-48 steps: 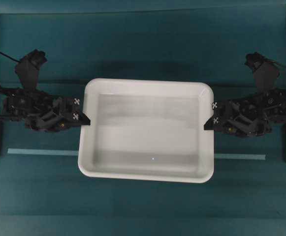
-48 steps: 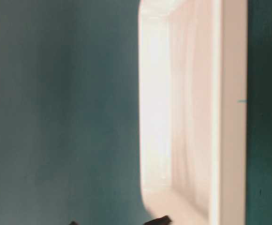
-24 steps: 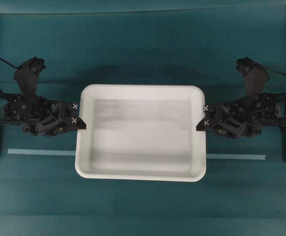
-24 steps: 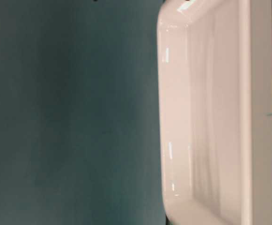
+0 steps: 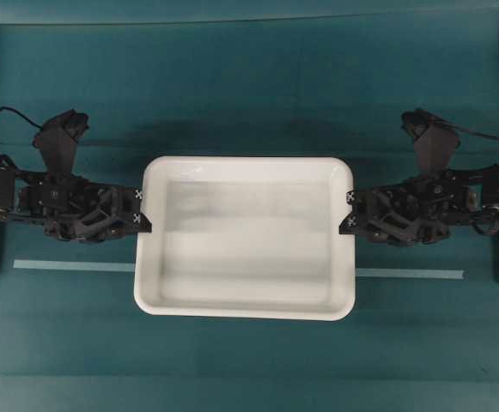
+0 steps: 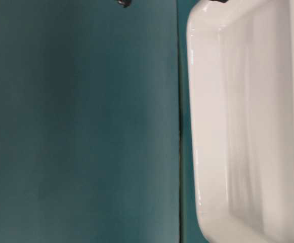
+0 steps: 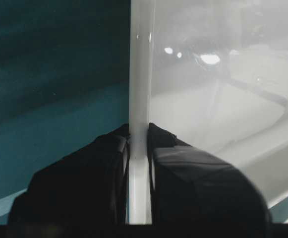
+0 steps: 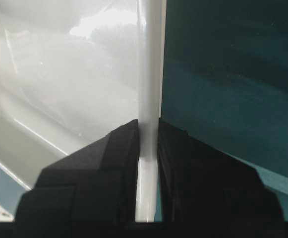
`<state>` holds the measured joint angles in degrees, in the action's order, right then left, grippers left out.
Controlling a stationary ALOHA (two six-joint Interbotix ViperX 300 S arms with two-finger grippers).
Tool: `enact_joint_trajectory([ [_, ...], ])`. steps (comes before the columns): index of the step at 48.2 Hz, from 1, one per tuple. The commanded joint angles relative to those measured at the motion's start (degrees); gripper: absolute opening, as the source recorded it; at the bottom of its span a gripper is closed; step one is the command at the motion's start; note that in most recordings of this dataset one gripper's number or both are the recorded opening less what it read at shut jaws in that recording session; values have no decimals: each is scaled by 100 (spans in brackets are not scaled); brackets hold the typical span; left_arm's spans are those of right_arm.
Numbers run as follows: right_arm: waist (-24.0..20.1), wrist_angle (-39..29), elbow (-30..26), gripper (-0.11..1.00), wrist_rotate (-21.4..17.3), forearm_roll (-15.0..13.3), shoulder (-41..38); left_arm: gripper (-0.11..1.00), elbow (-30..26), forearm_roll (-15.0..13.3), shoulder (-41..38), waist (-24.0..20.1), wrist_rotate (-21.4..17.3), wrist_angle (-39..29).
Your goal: Lift the white case with both hands.
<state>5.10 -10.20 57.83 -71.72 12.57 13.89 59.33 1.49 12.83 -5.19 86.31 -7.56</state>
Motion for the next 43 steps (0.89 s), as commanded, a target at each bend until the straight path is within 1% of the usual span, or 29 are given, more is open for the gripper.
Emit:
enact_joint_trajectory([
  [1, 0, 26, 123, 10, 35, 0, -272, 6, 229, 9, -193, -18, 9, -88],
  [17, 9, 149, 211, 10, 35, 0, -475, 6, 255, 9, -387, -62, 9, -35],
  [27, 18, 202, 316, 10, 26, 0, -466, 6, 229, 9, -563, -70, 9, 176],
  [43, 18, 905, 633, 10, 18, 18, -554, 6, 255, 9, -615, -70, 9, 255],
])
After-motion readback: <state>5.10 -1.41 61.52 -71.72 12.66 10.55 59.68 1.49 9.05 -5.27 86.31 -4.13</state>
